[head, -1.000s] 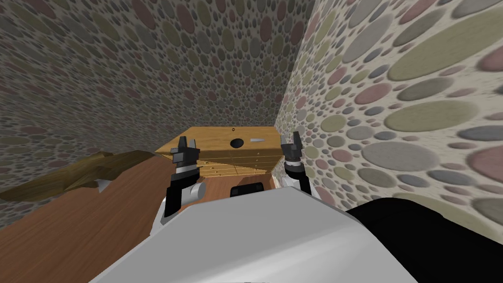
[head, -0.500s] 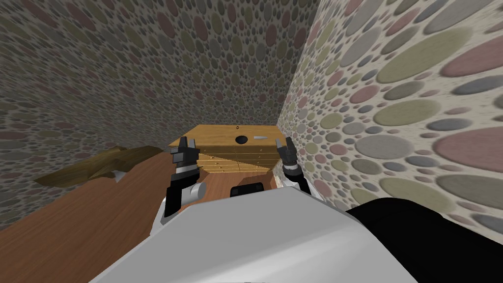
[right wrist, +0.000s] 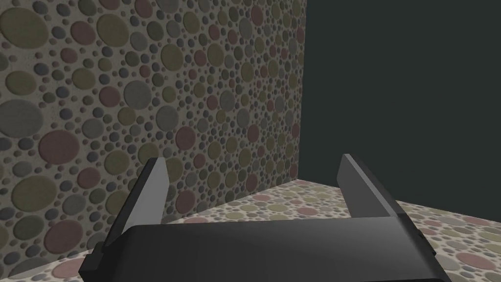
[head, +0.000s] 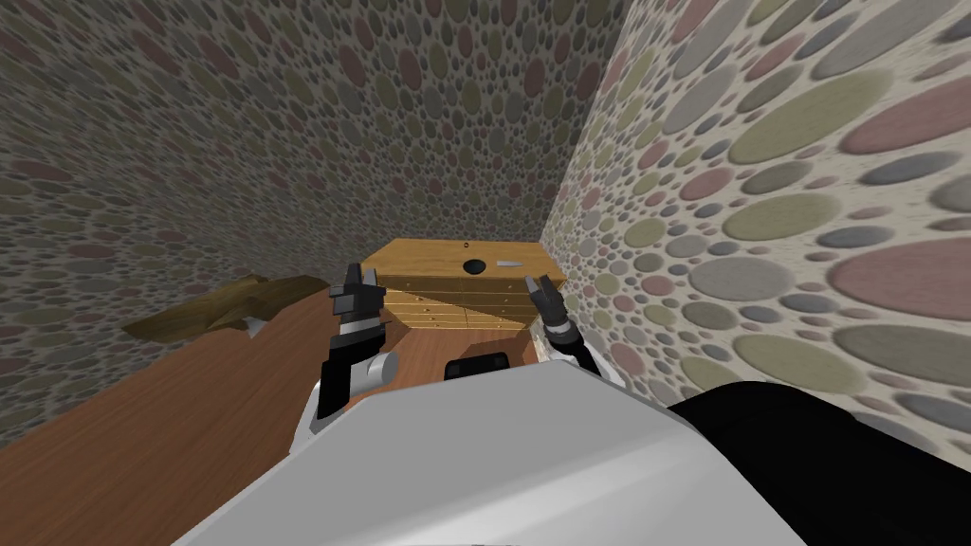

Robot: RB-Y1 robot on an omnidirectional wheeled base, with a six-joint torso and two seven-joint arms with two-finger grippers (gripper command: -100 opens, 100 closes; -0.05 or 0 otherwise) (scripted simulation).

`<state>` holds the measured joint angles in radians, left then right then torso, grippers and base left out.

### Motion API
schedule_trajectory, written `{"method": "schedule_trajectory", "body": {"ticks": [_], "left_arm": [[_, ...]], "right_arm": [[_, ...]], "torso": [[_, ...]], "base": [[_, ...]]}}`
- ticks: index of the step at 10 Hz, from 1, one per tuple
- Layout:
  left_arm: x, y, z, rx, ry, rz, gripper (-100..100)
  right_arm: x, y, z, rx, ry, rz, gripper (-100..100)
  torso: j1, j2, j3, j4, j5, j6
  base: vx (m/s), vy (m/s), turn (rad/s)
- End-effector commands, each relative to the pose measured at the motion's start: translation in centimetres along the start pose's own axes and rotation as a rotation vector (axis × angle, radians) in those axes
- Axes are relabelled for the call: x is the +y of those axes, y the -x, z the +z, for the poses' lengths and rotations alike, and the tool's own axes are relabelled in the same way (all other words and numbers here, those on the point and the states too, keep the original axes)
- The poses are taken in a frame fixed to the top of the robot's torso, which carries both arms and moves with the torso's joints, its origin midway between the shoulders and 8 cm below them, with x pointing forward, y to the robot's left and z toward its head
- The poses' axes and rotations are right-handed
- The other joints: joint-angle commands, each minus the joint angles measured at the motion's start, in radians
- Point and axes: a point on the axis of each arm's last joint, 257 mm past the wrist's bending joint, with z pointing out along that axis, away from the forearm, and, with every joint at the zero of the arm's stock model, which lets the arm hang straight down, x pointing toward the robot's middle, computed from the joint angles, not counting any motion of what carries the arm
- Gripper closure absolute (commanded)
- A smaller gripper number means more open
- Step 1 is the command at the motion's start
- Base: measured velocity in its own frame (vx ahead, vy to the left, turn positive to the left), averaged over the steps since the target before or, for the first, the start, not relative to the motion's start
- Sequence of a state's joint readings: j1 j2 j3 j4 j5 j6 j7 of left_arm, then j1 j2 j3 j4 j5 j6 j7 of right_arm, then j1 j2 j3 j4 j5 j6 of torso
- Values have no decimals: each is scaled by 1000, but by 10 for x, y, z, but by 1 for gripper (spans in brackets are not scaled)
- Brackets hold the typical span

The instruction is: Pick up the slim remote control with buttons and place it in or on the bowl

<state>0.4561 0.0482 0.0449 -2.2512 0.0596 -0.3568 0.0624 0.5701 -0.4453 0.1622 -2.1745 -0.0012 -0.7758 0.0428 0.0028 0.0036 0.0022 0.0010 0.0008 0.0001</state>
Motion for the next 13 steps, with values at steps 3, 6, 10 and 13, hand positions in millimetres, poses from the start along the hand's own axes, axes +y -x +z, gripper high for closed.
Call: {"method": "schedule_trajectory", "body": {"ticks": [3,6,10,13], "left_arm": [[0,0,0,0,0,0,0],[0,0,0,0,0,0,0],[0,0,0,0,0,0,0],[0,0,0,0,0,0,0]], "right_arm": [[-18,-26,-18,128,-30,-16,-100],[-29,-39,-32,218,-53,-33,-100],[-52,-59,-64,380,-101,-67,-100],[-76,-72,-99,520,-152,-104,-100]], "torso": [[-1,-1,-1,0,0,0],[1,-3,-2,-1,0,0],[0,-3,-2,-1,0,0],[-2,-4,-2,-1,0,0]], "base": [[-33,52,118],[-11,60,104],[-1,53,136],[12,40,161]]}}
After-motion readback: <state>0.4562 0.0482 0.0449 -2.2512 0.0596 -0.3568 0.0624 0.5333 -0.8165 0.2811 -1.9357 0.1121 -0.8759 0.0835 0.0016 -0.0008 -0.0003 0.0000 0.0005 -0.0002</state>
